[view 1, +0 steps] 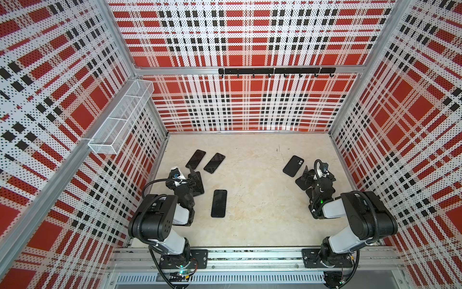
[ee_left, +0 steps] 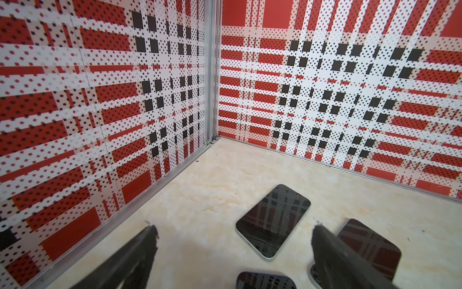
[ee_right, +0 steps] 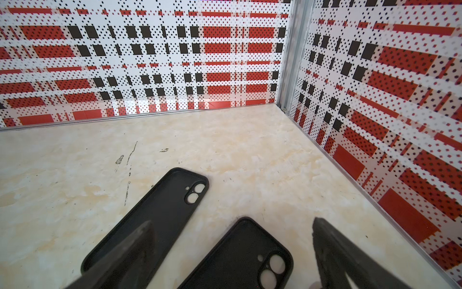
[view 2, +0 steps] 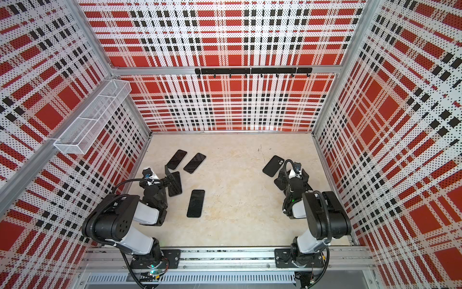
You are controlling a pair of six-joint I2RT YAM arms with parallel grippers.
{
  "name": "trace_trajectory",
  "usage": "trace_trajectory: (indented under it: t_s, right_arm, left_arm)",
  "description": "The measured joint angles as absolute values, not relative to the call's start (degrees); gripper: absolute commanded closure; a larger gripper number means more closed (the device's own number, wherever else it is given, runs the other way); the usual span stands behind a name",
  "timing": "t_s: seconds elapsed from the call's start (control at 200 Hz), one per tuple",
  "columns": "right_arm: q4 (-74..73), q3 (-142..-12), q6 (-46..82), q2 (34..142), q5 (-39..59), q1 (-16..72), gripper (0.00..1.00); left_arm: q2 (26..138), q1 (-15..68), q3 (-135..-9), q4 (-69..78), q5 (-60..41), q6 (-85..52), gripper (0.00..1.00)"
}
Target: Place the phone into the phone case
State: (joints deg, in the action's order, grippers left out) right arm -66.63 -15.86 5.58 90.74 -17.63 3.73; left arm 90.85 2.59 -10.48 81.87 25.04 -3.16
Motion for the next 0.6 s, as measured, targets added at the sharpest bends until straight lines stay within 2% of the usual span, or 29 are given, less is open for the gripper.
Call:
trace_trajectory:
  t_s: [0.125,0.331,0.471,0.596]
  right_arm:
    - [-63.33,-16.84,5.37,89.62,-16.64,3.73,0.0]
    - [-41.3,-29.12,5.82,79.11,-18.06,3.95,0.0]
    - [-24.77,-40.25,9.89,73.76,-20.32,4.51,0.0]
    - [-9.21,-48.29,14.9,73.36,-21.69,4.86,0.0]
  left_arm:
    - [89.86,2.46,-10.5,80.73,24.38,-3.22,0.02]
    - [78.48,4.8,-13.72,69.52,29.19,-3.18,0.02]
    - [71.55,8.54,-23.0,55.4,32.34,-4.03,0.02]
    - [70.15,10.7,-35.59,38.68,33.47,-5.34,0.02]
